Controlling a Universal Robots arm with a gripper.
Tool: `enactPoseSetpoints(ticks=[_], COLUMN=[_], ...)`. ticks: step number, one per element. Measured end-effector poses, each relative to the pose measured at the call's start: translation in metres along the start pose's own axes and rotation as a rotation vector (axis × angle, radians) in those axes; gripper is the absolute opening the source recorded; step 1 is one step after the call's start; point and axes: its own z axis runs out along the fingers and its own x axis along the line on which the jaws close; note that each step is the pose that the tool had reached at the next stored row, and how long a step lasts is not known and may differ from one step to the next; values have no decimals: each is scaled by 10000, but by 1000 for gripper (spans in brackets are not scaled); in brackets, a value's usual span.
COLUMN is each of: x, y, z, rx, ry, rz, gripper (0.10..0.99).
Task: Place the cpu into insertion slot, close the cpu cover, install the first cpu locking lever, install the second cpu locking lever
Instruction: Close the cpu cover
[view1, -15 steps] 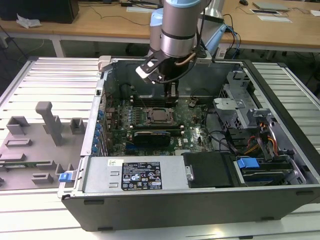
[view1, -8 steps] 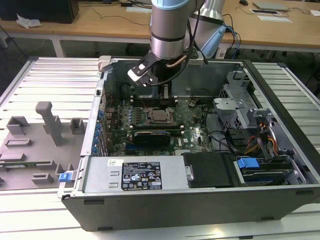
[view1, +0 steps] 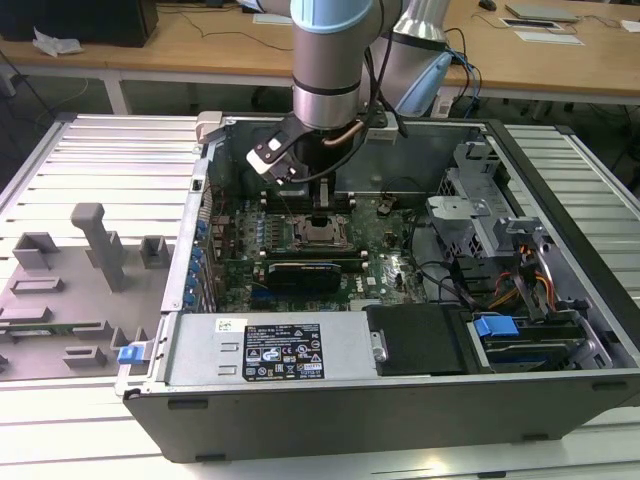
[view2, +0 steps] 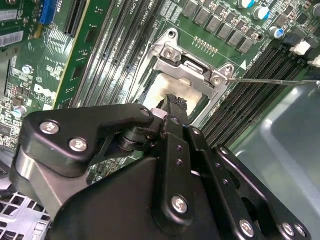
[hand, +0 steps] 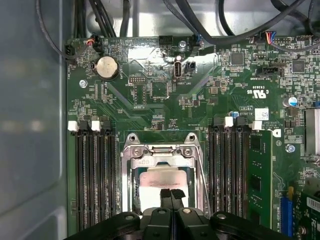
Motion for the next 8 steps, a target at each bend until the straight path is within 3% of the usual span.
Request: enactPoseSetpoints(ticks=[5, 8], x=[1, 2], y=[0, 0], z=[1, 2], rx=[1, 6], ry=[-18, -3], rz=[-105, -872], gripper=[106, 106])
